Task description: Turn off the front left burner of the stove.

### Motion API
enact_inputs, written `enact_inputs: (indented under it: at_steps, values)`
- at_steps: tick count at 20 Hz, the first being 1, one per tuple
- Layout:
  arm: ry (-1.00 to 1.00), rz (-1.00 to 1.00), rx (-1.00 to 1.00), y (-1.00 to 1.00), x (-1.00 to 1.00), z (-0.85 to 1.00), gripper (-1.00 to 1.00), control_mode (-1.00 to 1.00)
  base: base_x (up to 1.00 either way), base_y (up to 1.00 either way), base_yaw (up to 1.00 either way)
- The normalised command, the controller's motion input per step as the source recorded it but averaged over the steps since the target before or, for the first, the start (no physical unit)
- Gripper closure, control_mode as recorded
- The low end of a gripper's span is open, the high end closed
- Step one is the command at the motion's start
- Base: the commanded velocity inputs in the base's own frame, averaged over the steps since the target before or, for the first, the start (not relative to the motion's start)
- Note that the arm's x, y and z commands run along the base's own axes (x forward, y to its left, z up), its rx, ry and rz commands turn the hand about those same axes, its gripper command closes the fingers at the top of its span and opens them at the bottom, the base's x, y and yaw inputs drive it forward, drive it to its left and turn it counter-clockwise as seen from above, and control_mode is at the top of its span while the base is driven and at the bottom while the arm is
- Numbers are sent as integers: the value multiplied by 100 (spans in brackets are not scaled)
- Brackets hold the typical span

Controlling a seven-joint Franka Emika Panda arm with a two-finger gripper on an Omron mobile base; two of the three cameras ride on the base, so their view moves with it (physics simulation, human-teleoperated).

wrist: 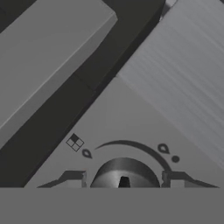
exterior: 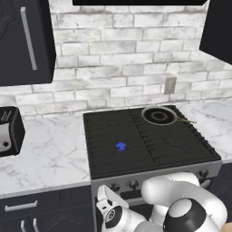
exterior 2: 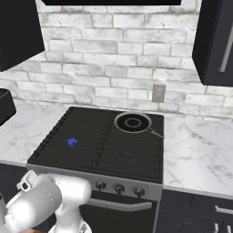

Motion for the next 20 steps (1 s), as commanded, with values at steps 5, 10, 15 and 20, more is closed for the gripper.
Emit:
enact_inputs:
  at_steps: [5,10,15,20]
  values:
    - [-9,0,0,3,0,0,100,-100,0,0,0]
    - [-14,-1,6,0,0,2,100,-100,0,0,0]
    - [-14,-6,21,0,0,8,100,-100,0,0,0]
    - [-16,-8,33,0,0,8,100,-100,0,0,0]
